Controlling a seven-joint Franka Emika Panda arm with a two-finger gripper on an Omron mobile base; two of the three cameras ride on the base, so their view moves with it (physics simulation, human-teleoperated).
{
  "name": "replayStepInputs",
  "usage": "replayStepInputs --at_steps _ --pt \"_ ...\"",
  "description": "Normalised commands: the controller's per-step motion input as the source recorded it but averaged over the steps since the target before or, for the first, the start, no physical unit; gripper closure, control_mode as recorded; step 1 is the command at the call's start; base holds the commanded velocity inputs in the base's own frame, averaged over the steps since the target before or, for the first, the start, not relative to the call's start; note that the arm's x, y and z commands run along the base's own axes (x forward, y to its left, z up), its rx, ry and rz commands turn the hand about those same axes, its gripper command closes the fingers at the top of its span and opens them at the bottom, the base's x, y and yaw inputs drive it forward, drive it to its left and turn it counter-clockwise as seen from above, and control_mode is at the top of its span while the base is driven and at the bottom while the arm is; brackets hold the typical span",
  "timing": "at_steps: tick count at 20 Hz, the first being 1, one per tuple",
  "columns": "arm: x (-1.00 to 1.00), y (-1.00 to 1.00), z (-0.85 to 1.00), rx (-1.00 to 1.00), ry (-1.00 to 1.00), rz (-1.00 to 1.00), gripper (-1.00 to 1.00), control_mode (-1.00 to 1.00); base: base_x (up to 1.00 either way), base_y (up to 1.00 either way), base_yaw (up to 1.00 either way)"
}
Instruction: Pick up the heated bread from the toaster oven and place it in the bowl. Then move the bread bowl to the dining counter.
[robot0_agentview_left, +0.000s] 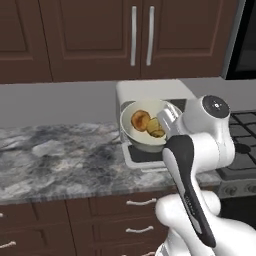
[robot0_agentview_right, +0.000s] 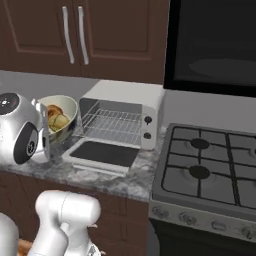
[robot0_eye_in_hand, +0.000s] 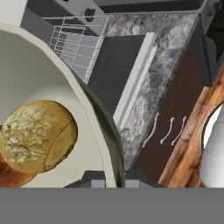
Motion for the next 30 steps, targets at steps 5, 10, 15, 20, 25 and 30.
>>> replayStepInputs --at_steps 5,10,15,20,25,30 --pt "0.0 0.0 0.0 0.0 0.0 0.0 1.0 1.0 -0.88 -0.25 0.85" --pt "0.0 0.0 0.0 0.0 0.0 0.0 1.0 1.0 -0.22 -0.03 1.0" --pt "0.0 0.0 0.0 0.0 0.0 0.0 1.0 1.0 -0.02 0.0 1.0" --pt "0.0 0.0 0.0 0.0 0.0 0.0 1.0 1.0 0.0 0.0 1.0" --pt "0.0 0.0 0.0 0.0 0.0 0.0 1.0 1.0 0.0 0.0 1.0" --pt "0.0 0.0 0.0 0.0 0.0 0.0 1.0 1.0 0.0 0.0 1.0"
